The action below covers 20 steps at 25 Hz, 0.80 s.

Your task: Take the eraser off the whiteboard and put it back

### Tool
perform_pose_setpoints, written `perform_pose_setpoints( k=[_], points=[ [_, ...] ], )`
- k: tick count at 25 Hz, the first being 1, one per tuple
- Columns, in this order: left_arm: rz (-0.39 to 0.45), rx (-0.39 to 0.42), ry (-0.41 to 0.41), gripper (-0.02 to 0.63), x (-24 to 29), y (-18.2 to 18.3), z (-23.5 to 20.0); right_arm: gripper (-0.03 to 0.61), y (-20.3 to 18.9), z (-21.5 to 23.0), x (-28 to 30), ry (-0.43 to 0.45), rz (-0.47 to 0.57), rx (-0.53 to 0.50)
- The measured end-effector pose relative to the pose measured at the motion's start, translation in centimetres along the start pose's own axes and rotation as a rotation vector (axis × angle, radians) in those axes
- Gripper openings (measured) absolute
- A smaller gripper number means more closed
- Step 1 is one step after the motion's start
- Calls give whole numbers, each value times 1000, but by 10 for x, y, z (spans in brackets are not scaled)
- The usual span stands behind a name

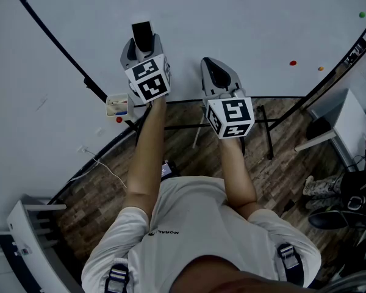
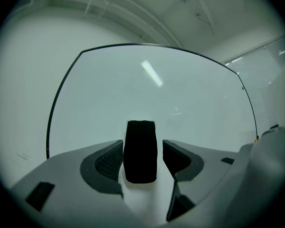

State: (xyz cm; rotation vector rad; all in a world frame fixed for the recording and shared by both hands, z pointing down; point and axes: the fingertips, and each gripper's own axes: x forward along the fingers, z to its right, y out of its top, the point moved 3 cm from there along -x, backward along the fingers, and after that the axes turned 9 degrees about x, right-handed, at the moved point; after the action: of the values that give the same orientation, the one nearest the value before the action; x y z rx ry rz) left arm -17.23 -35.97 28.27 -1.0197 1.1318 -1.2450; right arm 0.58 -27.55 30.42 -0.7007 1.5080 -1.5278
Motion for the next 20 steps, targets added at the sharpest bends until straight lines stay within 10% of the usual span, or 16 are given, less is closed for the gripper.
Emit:
perform_pose_setpoints(
  k=[20],
  points=[
    [12, 23, -1, 225, -36, 4, 13, 14, 5, -4, -11, 10, 7, -3]
  ],
)
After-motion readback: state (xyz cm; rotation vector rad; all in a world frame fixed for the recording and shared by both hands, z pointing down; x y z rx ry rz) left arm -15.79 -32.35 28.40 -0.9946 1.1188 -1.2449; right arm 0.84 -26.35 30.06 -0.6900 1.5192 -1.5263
